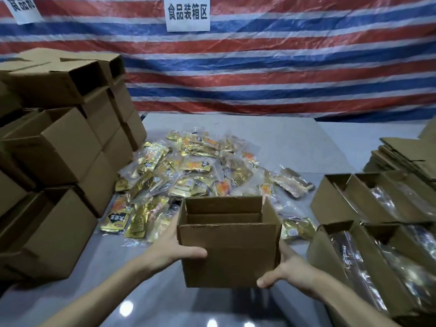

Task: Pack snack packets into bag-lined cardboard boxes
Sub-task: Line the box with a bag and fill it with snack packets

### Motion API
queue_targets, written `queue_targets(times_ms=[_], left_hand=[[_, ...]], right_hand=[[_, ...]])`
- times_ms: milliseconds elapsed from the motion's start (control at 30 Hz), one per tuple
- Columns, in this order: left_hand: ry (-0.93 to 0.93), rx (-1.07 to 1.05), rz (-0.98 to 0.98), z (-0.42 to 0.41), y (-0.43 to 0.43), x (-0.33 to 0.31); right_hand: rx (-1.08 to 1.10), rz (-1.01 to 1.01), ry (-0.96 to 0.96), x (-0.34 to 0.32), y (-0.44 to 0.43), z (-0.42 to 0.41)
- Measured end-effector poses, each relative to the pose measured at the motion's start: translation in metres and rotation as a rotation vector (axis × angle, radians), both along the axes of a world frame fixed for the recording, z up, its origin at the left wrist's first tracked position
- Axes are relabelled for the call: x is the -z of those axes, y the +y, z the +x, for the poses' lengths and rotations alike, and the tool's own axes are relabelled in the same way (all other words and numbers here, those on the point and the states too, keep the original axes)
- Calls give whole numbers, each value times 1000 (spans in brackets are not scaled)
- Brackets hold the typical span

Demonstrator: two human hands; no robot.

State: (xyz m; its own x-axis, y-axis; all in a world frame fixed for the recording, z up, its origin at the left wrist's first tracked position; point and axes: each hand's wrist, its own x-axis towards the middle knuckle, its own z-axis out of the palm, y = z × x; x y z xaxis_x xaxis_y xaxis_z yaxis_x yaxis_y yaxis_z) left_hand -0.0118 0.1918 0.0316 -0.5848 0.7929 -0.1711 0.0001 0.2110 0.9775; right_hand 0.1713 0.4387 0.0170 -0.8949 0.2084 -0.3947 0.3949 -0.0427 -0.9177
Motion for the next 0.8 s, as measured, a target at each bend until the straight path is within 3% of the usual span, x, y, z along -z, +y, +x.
queue_targets(times_ms=[133, 267, 400, 567, 800], left_hand=[[99, 21, -3, 9, -1, 35], [109, -19, -35, 23, -3, 67], [98, 25, -65, 33, -2, 89], [47, 76, -112, 29, -8, 96], [518, 179, -502, -14, -38, 106]], right_hand=[[-4, -108, 23, 3, -3, 5], [138, -246, -104, 5, -1, 4], [166, 82, -287, 13, -2, -3], [182, 152, -381, 17, -11, -9], [130, 254, -392, 21, -17, -7]])
